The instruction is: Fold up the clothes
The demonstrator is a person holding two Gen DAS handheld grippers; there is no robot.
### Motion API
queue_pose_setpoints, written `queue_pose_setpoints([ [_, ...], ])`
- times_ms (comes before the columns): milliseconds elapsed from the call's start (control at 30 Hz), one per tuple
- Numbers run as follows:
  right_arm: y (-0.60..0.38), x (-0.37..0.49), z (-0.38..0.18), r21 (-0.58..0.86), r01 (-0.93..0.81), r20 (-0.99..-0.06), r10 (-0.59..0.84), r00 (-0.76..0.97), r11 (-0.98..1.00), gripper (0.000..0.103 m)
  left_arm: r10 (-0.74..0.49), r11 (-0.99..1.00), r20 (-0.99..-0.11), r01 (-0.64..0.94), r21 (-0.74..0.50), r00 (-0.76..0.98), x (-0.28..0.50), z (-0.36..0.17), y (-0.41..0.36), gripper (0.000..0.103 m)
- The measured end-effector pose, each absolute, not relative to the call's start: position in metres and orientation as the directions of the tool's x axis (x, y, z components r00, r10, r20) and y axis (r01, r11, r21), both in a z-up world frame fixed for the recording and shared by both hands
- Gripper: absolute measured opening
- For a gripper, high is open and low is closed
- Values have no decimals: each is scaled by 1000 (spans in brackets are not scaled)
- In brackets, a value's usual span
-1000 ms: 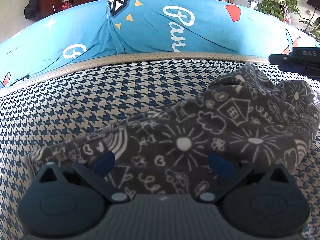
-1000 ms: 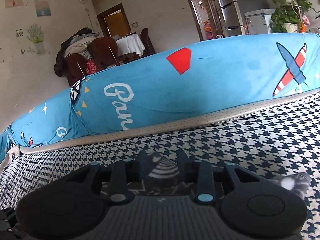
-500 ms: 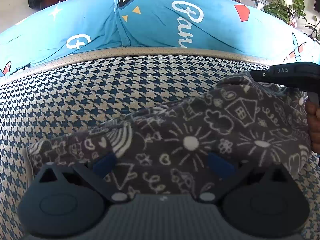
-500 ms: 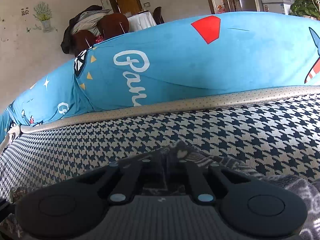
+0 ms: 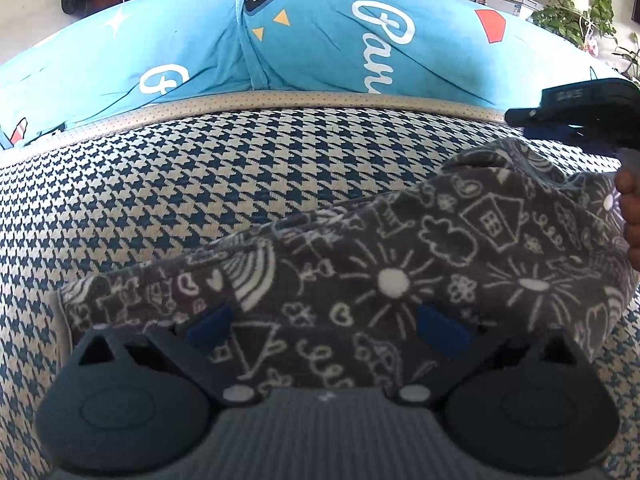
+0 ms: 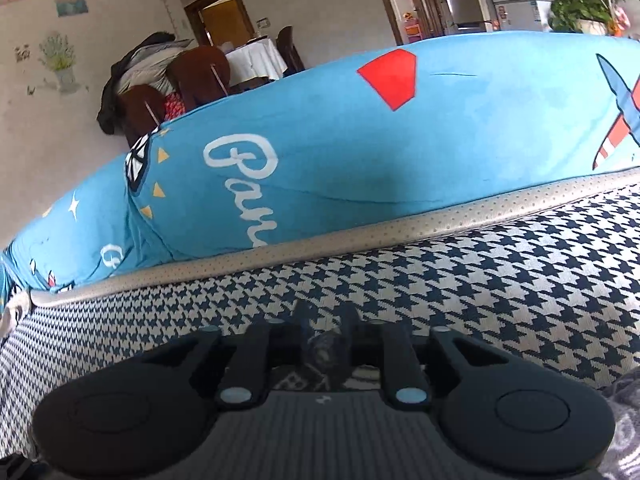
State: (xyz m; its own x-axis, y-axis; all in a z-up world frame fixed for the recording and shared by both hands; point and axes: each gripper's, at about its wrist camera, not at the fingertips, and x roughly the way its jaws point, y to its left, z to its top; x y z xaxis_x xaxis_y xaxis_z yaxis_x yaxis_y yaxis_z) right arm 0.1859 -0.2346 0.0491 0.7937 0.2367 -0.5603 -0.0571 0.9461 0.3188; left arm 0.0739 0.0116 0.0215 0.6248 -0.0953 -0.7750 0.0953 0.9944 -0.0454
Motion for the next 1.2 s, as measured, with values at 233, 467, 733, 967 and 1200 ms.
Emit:
queue_pose_setpoints([
  [233, -236, 185, 46, 341, -68, -551, 258, 793, 938, 65, -92, 995, -777, 90, -47, 623, 75, 21, 10, 103],
  [467, -216, 190, 27, 212, -54, -621, 178, 764, 976, 44, -93, 994, -774, 96, -42, 626, 74, 20, 10, 103],
  [733, -210, 192, 27, 177, -39, -605, 140, 783, 983, 13, -85, 995, -768, 93, -34, 635, 73, 22, 10, 103],
  [967, -202, 195, 37, 203, -50, -548, 156, 822, 978, 11, -75, 993, -738, 118, 6, 671, 66, 26, 4, 103],
  [1200, -205, 204, 18, 232, -6, -613, 151, 775, 973, 13, -61, 987, -750, 154, 55, 658, 68, 17, -6, 103],
])
